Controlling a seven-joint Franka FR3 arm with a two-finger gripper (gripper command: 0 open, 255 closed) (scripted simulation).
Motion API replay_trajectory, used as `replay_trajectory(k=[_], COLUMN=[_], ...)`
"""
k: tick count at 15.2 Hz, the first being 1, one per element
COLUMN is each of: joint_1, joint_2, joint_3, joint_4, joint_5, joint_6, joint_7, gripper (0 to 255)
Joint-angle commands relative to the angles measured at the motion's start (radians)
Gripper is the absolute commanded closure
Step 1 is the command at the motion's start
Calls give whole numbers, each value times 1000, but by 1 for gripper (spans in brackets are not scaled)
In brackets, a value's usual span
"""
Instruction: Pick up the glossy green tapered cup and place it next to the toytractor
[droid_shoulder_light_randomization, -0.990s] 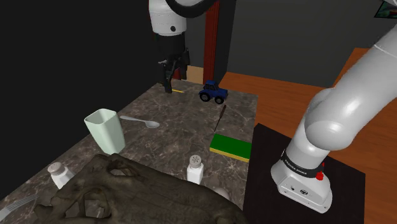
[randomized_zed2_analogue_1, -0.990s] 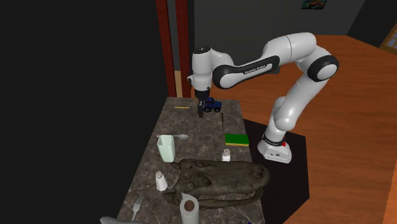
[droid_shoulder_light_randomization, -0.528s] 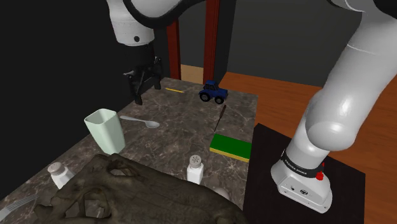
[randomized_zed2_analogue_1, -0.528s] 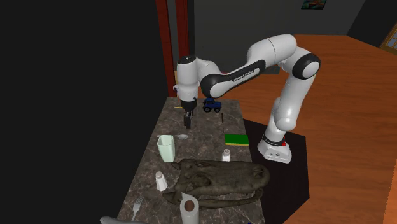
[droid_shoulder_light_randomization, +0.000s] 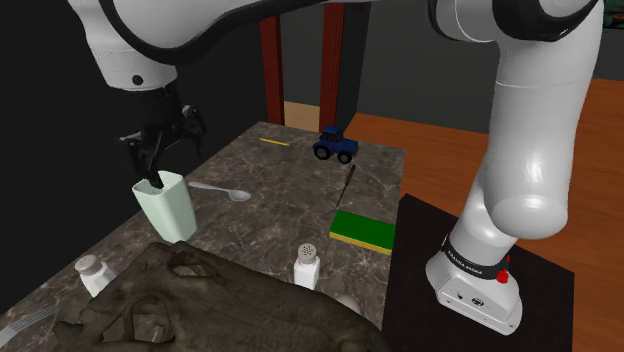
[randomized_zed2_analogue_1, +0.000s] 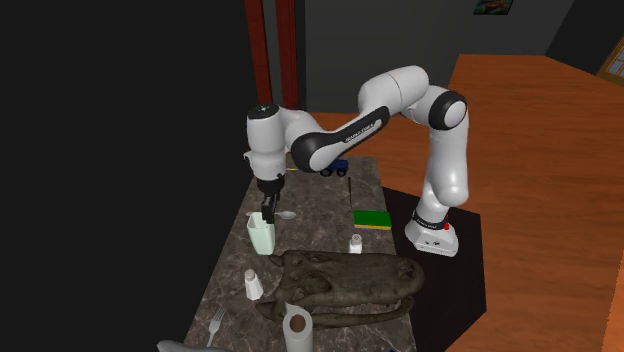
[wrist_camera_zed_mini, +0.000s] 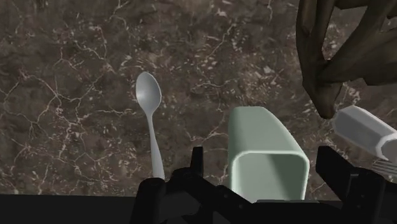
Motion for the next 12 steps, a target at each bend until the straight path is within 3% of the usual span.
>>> replay_trajectory(k=[1, 4, 12], joint_1=[40, 116, 106], joint_2=[82, 206, 218], joint_3=[2, -4, -13], joint_4=[90, 251, 166], joint_5=[-41, -98, -107], joint_6=[-13, -53, 41], joint_7=[27, 56, 66], gripper=[0, 0, 0])
